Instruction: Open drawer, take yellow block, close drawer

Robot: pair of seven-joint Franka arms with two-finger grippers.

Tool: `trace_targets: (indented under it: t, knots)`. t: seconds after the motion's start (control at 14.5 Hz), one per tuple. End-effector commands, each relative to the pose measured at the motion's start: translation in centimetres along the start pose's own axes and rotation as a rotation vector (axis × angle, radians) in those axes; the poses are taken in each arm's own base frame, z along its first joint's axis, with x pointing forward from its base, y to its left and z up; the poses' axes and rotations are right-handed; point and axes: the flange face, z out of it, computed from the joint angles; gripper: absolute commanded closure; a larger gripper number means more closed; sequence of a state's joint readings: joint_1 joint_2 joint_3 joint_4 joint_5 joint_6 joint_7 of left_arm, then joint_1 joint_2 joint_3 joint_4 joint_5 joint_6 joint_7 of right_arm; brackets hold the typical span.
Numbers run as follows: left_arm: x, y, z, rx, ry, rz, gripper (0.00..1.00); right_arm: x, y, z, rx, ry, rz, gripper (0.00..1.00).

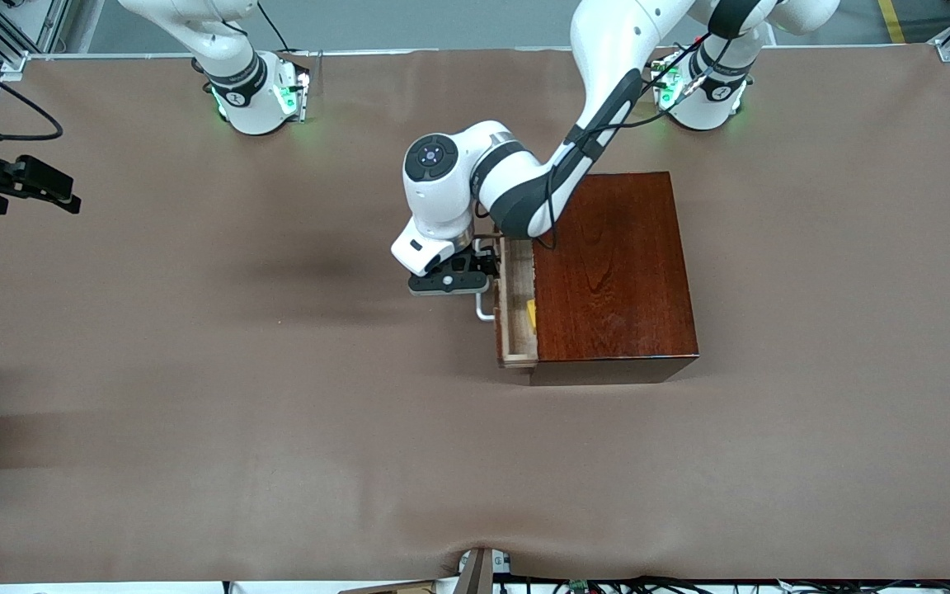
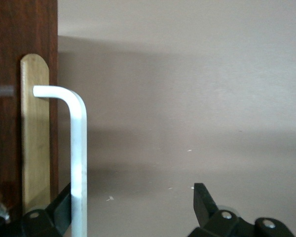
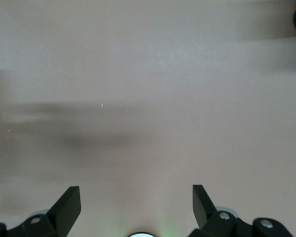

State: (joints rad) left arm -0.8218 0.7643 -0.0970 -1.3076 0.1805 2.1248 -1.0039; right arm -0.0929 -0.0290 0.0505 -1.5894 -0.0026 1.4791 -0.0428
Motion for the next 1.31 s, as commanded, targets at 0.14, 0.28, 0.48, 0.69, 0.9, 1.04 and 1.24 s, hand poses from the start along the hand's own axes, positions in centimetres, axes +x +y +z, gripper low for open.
trace_targets:
  t: [0.14,0.28,0.48,0.69,0.9,1.04,1.24]
  knots:
    - [-1.4,3.7,-0.1,-0.130,0.034,-0.018,0.00,-0.3,0.3,-0.2,-0.016,-0.002,0.013,0.00]
    - [-1.4,4.3,-0.7,-0.176,0.042,-0.025,0.00,-0.3,0.7,-0.2,-0.016,-0.002,0.019,0.00]
    - [-1.9,5.6,-2.0,-0.244,0.077,-0.013,0.00,-0.4,0.9,-0.1,-0.015,-0.010,0.024,0.00]
    - [-2.5,6.4,-3.3,-0.289,0.099,-0.013,0.00,-0.4,1.0,-0.1,-0.014,-0.013,0.025,0.00]
    - [-2.0,6.1,-5.0,-0.296,0.111,-0.031,0.00,-0.5,1.0,-0.1,-0.014,-0.016,0.024,0.00]
    - [-1.2,5.5,-7.4,-0.313,0.128,-0.050,0.00,-0.5,1.0,-0.1,-0.014,-0.016,0.025,0.00]
    - [2.3,2.2,-13.7,-0.334,0.162,-0.150,0.00,-0.4,1.3,0.0,-0.008,-0.016,0.031,0.00]
